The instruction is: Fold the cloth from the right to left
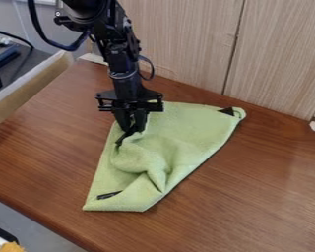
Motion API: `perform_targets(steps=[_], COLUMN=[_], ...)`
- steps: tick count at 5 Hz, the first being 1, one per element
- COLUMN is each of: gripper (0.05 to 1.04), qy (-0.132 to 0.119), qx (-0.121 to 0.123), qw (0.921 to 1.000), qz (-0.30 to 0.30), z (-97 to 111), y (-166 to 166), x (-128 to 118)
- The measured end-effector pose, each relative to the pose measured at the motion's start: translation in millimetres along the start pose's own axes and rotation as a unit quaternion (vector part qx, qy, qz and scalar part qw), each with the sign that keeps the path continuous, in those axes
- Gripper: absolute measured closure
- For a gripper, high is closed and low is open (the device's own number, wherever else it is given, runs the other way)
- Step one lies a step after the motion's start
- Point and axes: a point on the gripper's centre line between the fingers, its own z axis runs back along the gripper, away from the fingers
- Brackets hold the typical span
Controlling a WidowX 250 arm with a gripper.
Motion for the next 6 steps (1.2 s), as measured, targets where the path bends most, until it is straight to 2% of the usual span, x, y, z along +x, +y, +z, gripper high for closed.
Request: perform_targets(steps=[1, 2, 3, 4, 5, 6], gripper=[0.260, 0.074, 0.076, 0.082, 0.082, 0.082], qy=[0.007, 0.009, 0.008, -0.008, -0.045, -0.051], qx=[0.007, 0.016, 0.029, 0.037, 0.034, 0.030], qw=[0.9999, 0.9998, 0.9995, 0.9992, 0.9982, 0.9978], qz=[0.000, -0.004, -0.008, -0.009, -0.018, -0.028], z=[3, 9, 20, 40, 69, 85], y=[1, -2, -3, -6, -15, -28], x=[-3, -3, -2, 2, 6, 2])
